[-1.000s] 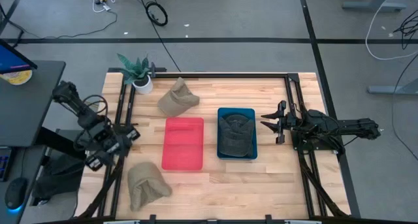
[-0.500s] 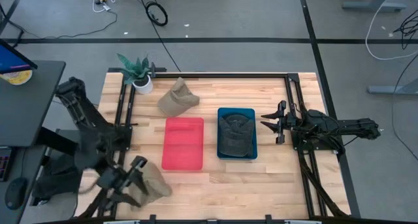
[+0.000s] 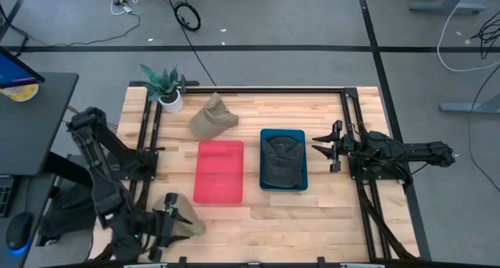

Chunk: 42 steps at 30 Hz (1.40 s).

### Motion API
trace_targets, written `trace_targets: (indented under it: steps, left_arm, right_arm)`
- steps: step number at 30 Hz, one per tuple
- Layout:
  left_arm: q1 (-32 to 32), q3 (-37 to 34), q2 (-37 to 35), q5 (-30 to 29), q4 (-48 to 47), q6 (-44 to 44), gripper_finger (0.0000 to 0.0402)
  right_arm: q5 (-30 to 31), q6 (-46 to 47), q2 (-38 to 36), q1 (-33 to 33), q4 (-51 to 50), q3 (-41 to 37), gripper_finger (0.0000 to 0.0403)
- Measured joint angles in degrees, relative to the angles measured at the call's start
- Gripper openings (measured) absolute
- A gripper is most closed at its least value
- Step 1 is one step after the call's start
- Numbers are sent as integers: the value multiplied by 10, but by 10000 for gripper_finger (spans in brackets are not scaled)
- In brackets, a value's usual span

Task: Pick & Place hat
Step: Put the bottom brown cap into the red bin

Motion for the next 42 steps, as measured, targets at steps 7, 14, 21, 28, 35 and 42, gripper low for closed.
trace_targets:
  steps: [7, 14, 21, 28, 35, 42]
  left_arm:
    - [28, 2, 46, 96, -88, -172, 183]
    - [54, 2, 84, 171, -191, -374, 175]
    - [52, 2, 143, 308, -231, -550, 153]
    - [49, 2, 185, 402, -255, -588, 135]
    - [64, 2, 189, 419, -250, -598, 131]
    - [82, 2, 186, 440, -254, -584, 131]
  right_arm:
    - [0, 0, 0, 0, 0, 0, 118]
    - [0, 0, 0, 0, 0, 0, 118]
    - [0, 0, 0, 0, 0, 0, 118]
    - [0, 0, 0, 0, 0, 0, 118]
    - [0, 0, 0, 0, 0, 0, 118]
    - [0, 0, 0, 0, 0, 0, 118]
